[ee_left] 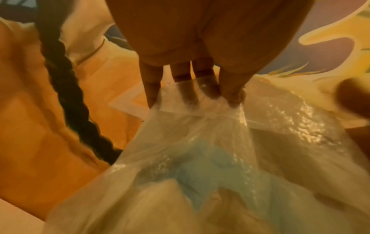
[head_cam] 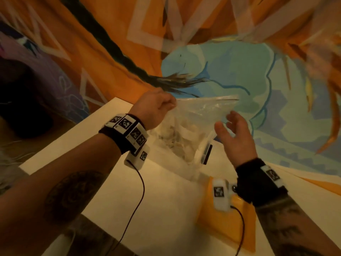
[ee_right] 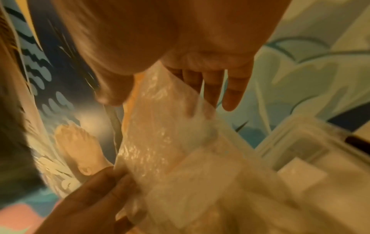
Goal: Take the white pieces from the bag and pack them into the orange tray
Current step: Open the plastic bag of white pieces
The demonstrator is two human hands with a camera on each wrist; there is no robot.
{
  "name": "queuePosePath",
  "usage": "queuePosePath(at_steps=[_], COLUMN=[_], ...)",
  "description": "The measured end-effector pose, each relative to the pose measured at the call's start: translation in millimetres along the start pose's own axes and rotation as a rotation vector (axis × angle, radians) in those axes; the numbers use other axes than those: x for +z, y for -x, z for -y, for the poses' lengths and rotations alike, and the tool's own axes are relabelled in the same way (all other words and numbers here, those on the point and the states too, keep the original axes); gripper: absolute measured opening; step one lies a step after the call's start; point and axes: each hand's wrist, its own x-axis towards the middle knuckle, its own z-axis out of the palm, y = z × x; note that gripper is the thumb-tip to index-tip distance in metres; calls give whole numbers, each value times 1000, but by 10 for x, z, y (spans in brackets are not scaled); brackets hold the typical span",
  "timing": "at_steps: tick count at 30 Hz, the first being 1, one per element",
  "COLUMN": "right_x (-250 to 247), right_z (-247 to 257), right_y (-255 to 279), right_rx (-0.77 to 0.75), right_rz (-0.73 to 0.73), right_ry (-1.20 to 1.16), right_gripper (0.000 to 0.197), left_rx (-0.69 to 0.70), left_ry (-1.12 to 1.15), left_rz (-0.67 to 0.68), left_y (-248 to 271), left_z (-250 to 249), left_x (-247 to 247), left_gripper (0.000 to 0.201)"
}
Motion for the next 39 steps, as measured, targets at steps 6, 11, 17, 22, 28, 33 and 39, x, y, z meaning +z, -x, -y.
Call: queuePosePath(at_steps=[6, 11, 17, 22, 28, 33, 39], right_x=[182, 184, 249, 314, 331, 390, 529], right_z=[70, -310, -908, -1253, -1153, -824, -580], right_y=[-80, 193, 572, 728, 692, 578, 459], right_rx=[15, 82, 196, 303, 277, 276, 265], right_rz=[142, 307, 452, 441, 366, 448, 444], right_ry=[-165, -226, -185, -88, -151, -189, -284], right_gripper=[19, 9, 15, 16, 7, 9, 5], left_rx=[25, -79, -150, -224, -124, -163, -240], left_ry=[-142, -197, -323, -475, -470, -174, -34], left_rz=[32, 238, 482, 691, 721, 502, 556], left_y=[518, 1039, 1497, 1711, 1550, 1289, 1080], left_z=[-173, -93, 50, 96, 104, -59, -104], left_x=[-98, -48, 251, 589, 551, 531, 385], left_gripper=[14, 12, 8, 15, 37, 65, 19])
